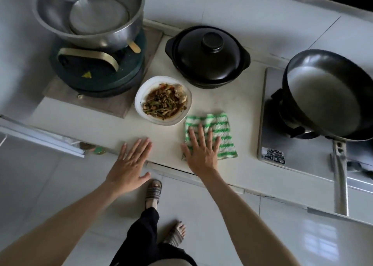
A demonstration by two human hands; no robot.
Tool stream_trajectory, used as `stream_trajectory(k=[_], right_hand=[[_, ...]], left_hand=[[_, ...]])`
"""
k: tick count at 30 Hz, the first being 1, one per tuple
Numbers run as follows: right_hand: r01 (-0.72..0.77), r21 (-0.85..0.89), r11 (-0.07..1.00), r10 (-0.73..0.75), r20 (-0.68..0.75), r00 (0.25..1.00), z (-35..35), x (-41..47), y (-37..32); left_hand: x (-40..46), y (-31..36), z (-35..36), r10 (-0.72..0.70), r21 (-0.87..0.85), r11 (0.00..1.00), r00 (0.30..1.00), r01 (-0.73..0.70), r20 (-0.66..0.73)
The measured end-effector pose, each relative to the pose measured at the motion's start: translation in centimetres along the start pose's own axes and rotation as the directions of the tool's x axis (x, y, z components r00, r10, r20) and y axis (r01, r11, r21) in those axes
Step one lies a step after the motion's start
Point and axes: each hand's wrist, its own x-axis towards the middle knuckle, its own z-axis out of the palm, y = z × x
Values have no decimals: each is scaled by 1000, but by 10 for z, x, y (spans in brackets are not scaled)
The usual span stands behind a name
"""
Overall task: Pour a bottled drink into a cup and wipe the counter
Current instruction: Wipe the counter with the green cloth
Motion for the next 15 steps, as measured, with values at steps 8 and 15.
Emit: stream_trajectory(k=[8,15], right_hand=[[52,73,996,-58,82,995,11,-68,-26],[-45,44,998,45,0,999,-8,-12,-11]], left_hand=[[-5,5,-11,5,2,1000,1000,-5,21],[-1,10,-5,5,-34,999,998,-7,-56]])
